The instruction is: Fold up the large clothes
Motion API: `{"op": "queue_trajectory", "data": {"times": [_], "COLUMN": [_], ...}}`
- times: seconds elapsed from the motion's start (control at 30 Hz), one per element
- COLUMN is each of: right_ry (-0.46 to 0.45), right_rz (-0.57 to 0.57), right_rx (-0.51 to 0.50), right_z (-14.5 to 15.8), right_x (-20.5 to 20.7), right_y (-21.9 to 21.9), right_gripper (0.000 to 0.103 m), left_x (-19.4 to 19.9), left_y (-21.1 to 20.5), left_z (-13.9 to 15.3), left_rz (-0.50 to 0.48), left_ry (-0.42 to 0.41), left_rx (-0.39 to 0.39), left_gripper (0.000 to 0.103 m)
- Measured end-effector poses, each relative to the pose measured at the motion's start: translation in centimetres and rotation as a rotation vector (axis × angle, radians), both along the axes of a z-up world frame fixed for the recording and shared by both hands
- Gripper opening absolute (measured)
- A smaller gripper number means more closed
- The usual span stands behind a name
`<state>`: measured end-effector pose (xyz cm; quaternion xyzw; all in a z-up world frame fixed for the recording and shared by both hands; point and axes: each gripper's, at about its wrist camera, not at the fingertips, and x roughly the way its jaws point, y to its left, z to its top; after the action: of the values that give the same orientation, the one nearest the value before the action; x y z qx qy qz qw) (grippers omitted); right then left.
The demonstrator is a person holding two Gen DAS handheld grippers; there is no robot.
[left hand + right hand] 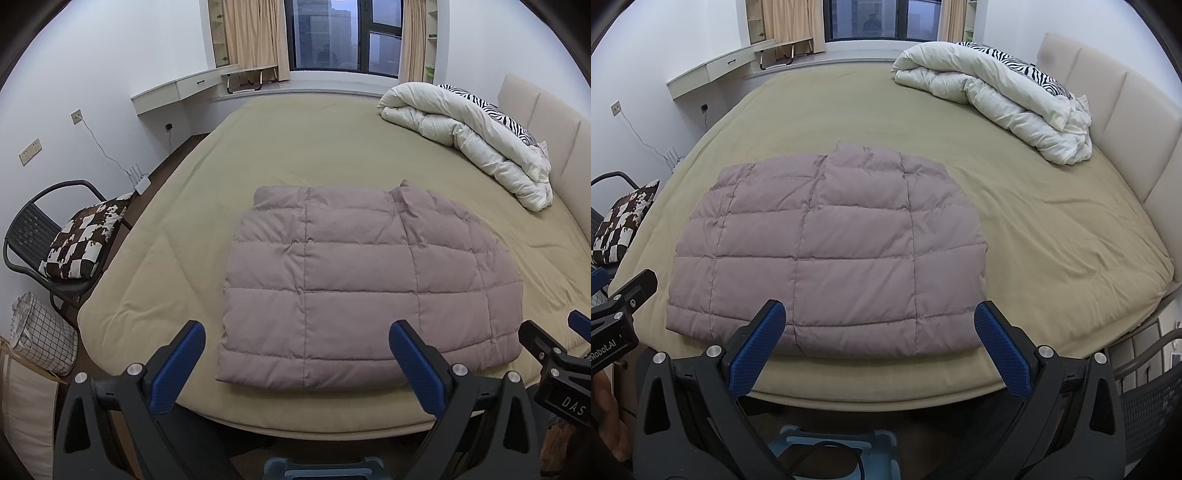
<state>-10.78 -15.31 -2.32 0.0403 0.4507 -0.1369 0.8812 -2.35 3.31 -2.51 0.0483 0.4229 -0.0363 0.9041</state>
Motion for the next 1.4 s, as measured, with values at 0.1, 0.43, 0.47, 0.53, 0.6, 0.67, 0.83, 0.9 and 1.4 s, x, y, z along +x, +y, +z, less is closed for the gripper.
{"op": "queue_trajectory", "data": {"times": [0.1,0.43,0.47,0.53,0.6,0.67,0.83,0.9,1.4], "right_ry": [0.001,-0.002,-0.002,-0.002,-0.003,-0.003,0.002,0.002,0.010], "right_rz": [-0.001,-0.010,-0.010,-0.010,-0.011,-0.013,-0.011,-0.012,-0.014], "right_rx": [0.000,0.002,0.002,0.002,0.001,0.002,-0.001,0.000,0.005], "right_z": [-0.04,-0.14,-0.15,-0.13,-0.13,-0.22,-0.41,-0.44,-0.84], "right_x": [-0.03,-0.02,-0.01,-0.03,-0.02,0.04,0.07,0.08,-0.11], "right_y": [-0.04,0.09,0.08,0.07,0.08,0.05,0.23,0.23,0.04], "right_gripper": [0.103,0.103,0.103,0.103,0.103,0.103,0.103,0.103,0.103], "left_x": [-0.02,-0.04,-0.05,-0.07,-0.08,-0.14,-0.09,-0.08,-0.57], "left_y": [-0.02,-0.13,-0.14,-0.21,-0.23,-0.28,-0.31,-0.28,-0.15], "left_z": [-0.02,-0.08,-0.09,-0.14,-0.15,-0.25,-0.30,-0.38,-0.13], "left_rz": [0.000,-0.002,-0.003,-0.004,-0.005,-0.005,-0.003,-0.005,-0.007], "left_ry": [0.001,0.001,0.001,0.001,0.001,0.000,0.001,0.004,-0.046], "left_rx": [-0.002,-0.002,-0.002,-0.002,-0.004,-0.002,-0.002,-0.004,0.004], "left_gripper": [0.102,0.102,0.102,0.102,0.102,0.102,0.102,0.102,0.103]}}
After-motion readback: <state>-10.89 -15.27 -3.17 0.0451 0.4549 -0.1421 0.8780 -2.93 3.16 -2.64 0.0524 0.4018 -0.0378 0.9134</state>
